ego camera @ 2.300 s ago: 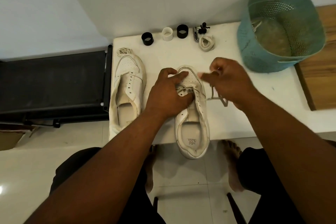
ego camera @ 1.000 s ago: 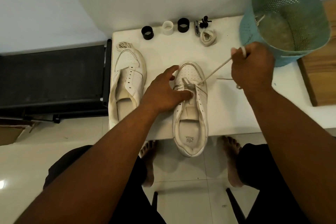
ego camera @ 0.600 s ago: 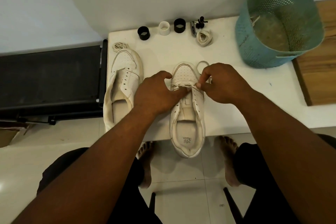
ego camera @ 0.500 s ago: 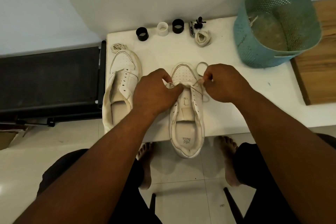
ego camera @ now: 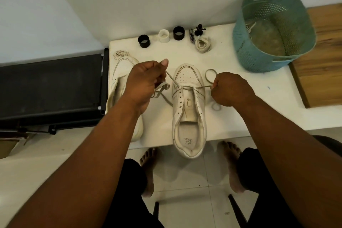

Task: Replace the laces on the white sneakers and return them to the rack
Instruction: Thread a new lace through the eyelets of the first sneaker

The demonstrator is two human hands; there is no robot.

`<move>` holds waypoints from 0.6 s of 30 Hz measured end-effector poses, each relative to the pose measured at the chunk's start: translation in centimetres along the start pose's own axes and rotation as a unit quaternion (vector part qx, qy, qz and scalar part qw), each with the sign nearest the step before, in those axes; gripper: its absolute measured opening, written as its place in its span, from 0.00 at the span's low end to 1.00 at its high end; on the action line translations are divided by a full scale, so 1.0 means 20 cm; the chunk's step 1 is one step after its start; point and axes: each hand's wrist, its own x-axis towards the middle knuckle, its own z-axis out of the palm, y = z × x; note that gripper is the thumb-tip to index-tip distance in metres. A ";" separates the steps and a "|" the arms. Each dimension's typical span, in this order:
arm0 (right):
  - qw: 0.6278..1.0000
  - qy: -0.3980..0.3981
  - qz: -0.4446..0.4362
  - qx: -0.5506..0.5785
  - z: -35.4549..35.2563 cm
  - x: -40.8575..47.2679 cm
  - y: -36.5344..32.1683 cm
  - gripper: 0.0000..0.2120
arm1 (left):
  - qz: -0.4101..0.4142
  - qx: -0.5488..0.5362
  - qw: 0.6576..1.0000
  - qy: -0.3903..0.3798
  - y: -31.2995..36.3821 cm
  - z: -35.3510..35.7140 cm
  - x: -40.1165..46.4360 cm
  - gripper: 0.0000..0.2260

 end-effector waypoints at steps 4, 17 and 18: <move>0.996 0.058 -0.047 0.058 -0.02 -0.01 -0.01 0.09 | 0.014 0.114 0.993 -0.004 -0.03 -0.02 0.03 0.15; 0.976 -0.034 -0.098 0.194 0.04 -0.08 -0.15 0.42 | 0.046 -0.024 0.986 0.160 0.01 0.00 0.03 0.13; 0.976 -0.034 -0.093 0.195 0.04 -0.08 -0.15 0.42 | 0.061 -0.074 0.979 0.178 0.04 -0.02 0.03 0.13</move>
